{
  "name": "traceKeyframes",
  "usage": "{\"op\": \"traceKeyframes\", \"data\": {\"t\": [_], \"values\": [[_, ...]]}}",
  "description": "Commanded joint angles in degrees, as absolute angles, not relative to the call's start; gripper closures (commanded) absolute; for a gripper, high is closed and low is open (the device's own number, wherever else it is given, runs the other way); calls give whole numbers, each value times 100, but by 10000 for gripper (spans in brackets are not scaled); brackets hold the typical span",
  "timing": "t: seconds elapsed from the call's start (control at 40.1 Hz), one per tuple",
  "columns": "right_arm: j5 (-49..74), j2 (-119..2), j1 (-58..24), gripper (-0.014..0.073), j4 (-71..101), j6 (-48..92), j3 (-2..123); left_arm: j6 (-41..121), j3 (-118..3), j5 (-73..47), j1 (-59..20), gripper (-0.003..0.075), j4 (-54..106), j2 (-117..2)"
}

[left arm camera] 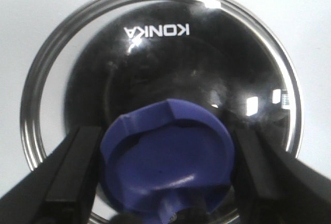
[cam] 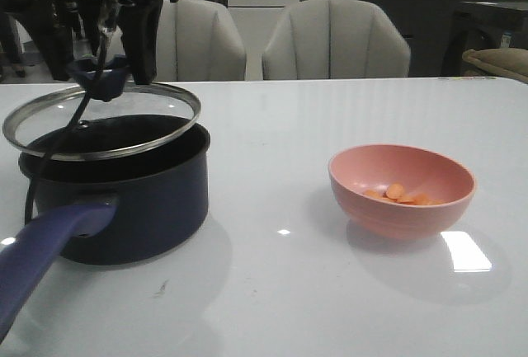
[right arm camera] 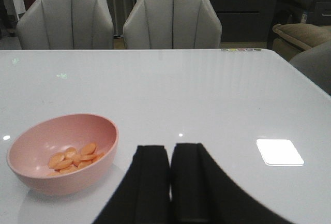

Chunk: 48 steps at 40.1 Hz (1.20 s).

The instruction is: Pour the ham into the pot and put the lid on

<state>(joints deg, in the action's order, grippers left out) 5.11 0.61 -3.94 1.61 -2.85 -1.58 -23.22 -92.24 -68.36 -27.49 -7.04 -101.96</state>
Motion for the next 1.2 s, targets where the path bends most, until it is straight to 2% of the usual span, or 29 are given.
{"op": "traceKeyframes", "data": {"t": [0.0, 0.174, 0.473, 0.722, 1.021, 1.171], "values": [[73, 175, -354, 428, 86, -273, -122, -2121, -9435, -6801, -2715, 338, -1132, -9775], [73, 175, -354, 428, 86, -273, -122, -1507, -9435, -6982, -2191, 338, -1026, -9548], [73, 175, -354, 428, 86, -273, -122, -563, -9392, -7013, -499, 338, -313, -9179], [73, 175, -354, 428, 86, -273, -122, 0, -8156, -5967, 703, 338, 328, -9157], [73, 175, -354, 428, 86, -273, -122, 209, -6698, -4386, 1239, 338, 458, -9157], [73, 175, -354, 428, 86, -273, -122, 234, -6558, -4237, 1249, 332, 573, -9375]]}}
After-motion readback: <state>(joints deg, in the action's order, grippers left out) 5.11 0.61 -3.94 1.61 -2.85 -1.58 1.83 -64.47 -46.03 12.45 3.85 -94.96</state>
